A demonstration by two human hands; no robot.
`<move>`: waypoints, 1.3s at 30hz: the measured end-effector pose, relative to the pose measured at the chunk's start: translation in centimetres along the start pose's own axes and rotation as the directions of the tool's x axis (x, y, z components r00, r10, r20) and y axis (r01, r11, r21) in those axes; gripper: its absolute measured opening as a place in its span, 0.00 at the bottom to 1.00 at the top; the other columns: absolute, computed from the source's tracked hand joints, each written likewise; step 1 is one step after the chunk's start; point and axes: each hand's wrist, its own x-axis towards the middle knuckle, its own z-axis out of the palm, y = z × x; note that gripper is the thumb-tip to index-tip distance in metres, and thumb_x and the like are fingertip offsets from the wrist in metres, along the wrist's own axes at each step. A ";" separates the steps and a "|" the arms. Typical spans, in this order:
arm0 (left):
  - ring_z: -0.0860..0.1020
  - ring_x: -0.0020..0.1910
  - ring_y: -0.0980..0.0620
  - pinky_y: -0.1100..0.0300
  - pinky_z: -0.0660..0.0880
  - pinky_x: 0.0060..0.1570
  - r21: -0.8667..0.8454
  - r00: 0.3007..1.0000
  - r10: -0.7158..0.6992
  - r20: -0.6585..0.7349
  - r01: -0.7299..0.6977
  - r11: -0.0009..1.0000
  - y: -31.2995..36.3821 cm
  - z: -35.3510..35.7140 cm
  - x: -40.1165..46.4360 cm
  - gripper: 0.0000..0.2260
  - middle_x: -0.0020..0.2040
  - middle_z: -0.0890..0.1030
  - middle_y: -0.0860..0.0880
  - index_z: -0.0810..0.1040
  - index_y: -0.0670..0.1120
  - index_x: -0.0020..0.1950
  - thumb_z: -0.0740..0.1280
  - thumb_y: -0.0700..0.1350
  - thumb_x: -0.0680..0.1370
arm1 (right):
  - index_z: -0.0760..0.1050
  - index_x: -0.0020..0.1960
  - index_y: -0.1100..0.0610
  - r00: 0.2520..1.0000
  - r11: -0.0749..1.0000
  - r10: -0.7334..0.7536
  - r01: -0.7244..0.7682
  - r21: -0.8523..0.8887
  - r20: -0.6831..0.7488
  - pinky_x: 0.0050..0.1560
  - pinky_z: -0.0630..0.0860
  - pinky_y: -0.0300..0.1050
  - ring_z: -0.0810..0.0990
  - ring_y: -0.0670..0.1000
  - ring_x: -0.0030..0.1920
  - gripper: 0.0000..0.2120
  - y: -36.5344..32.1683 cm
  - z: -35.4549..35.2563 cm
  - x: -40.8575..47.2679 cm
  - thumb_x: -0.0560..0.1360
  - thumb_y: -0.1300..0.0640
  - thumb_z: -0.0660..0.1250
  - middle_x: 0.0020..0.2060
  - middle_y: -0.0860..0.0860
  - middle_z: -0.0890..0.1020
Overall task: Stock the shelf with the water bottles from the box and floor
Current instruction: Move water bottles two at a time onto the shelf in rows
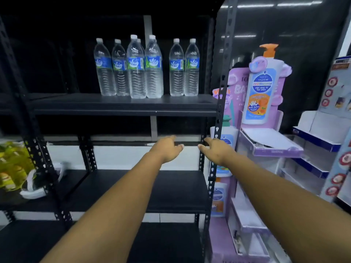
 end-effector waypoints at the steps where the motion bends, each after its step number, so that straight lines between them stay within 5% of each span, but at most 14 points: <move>1: 0.64 0.74 0.45 0.53 0.63 0.69 0.002 1.000 -0.007 0.012 0.007 1.000 -0.7 0.6 -0.5 0.28 0.76 0.63 0.47 0.59 0.46 0.77 0.59 0.56 0.81 | 0.58 0.77 0.56 1.000 1.000 0.009 -0.009 0.003 0.020 0.68 0.66 0.54 0.66 0.60 0.71 0.30 0.0 1.0 -0.5 0.81 0.40 0.52 0.73 0.59 0.65; 16: 0.60 0.76 0.44 0.49 0.60 0.73 0.019 0.966 -0.129 0.224 0.128 0.992 -13.2 10.6 -8.1 0.28 0.77 0.61 0.45 0.60 0.44 0.77 0.59 0.57 0.81 | 0.57 0.77 0.53 0.942 0.988 0.144 -0.152 0.003 0.303 0.69 0.64 0.61 0.65 0.61 0.72 0.36 -2.1 16.4 -7.4 0.76 0.32 0.49 0.74 0.56 0.63; 21: 0.60 0.75 0.45 0.50 0.60 0.73 0.004 0.944 -0.176 0.278 0.182 0.983 -16.6 13.2 -10.8 0.28 0.77 0.61 0.45 0.60 0.44 0.77 0.59 0.56 0.81 | 0.57 0.77 0.55 0.917 0.990 0.133 -0.142 -0.002 0.377 0.70 0.64 0.55 0.65 0.60 0.72 0.32 -3.3 20.7 -9.3 0.80 0.38 0.52 0.74 0.58 0.63; 39: 0.61 0.75 0.44 0.51 0.60 0.72 -0.074 0.849 -0.379 0.369 0.434 0.898 -27.0 18.5 -20.3 0.28 0.76 0.63 0.42 0.62 0.41 0.76 0.61 0.55 0.81 | 0.58 0.77 0.54 0.806 0.997 0.045 -0.072 0.022 0.590 0.70 0.61 0.55 0.63 0.60 0.72 0.31 -9.1 31.9 -13.4 0.80 0.38 0.53 0.74 0.58 0.63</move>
